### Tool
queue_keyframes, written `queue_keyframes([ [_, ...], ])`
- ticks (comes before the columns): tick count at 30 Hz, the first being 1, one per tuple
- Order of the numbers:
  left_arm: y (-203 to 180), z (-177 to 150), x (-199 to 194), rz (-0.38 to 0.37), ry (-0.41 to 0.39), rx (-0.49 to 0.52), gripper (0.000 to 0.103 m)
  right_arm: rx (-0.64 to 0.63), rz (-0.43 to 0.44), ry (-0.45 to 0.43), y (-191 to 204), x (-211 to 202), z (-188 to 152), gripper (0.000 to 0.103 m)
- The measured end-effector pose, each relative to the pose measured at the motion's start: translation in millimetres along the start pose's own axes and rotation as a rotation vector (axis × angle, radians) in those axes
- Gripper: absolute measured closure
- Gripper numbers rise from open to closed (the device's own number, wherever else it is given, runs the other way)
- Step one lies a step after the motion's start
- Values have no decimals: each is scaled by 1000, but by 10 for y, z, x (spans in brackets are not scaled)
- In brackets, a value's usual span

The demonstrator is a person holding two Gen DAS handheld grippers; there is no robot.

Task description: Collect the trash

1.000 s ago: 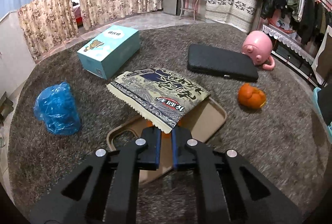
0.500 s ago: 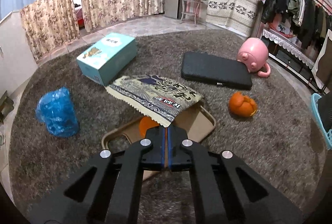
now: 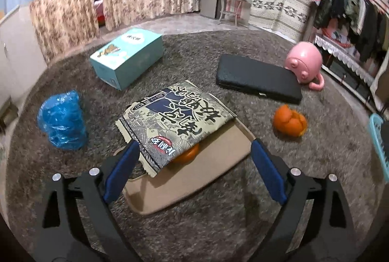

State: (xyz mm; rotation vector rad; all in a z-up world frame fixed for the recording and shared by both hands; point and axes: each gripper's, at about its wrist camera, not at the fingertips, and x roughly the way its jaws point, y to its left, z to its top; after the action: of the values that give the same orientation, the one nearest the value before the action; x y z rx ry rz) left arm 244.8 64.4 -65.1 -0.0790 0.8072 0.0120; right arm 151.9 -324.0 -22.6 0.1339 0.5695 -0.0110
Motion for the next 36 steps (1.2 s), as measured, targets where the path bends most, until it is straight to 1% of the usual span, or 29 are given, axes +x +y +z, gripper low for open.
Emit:
queue_keyframes([
  [2,19,23,96,-5,30,-23,15,1,0,0,-1,1,1,44],
  [3,40,33,156,-2,50,-38,20,0,-1,0,-1,2,0,44],
  [5,77,18,197,15,72,-56,24,0,-4,0,-5,-5,-2,44],
  [7,116,-6,163,21,60,-66,23,4,-6,-1,-8,-11,3,44],
  [9,167,-44,119,44,49,-63,22,15,-5,0,-32,-2,9,44],
  [12,251,-73,142,70,56,-54,22,22,1,-3,-38,-4,10,44],
  [15,311,-24,195,92,59,-36,21,13,4,-4,-17,3,21,44],
  [17,316,15,244,87,63,-34,19,7,2,-1,-7,10,12,44],
  [19,304,60,308,89,67,-37,20,8,0,1,-16,19,7,44],
  [20,293,84,342,95,69,-31,25,10,0,1,-27,18,7,44],
  [21,284,99,363,100,68,-24,34,13,-1,1,-44,16,9,44],
  [22,269,120,378,105,73,-16,38,15,-2,1,-63,15,13,44],
  [24,271,152,388,100,76,-15,55,18,-2,1,-72,17,12,44],
  [25,282,171,380,90,73,-23,58,18,-2,3,-69,25,14,44],
  [28,295,217,351,83,64,-34,63,16,-1,1,-70,23,15,44],
  [29,307,216,338,78,60,-37,70,13,-1,0,-67,22,7,44],
  [31,321,225,317,53,55,-44,76,10,-1,-2,-57,23,-7,44],
  [32,317,225,310,45,57,-40,83,10,-2,-2,-62,24,-8,44],
  [33,310,221,306,43,60,-34,87,12,-1,-1,-58,24,-9,44],
  [34,303,215,295,45,58,-27,89,13,-1,0,-58,23,-9,44],
  [35,293,207,272,49,50,-19,93,14,0,1,-65,24,-11,44],
  [36,289,202,257,47,50,-15,94,13,0,1,-58,19,-13,44],
])
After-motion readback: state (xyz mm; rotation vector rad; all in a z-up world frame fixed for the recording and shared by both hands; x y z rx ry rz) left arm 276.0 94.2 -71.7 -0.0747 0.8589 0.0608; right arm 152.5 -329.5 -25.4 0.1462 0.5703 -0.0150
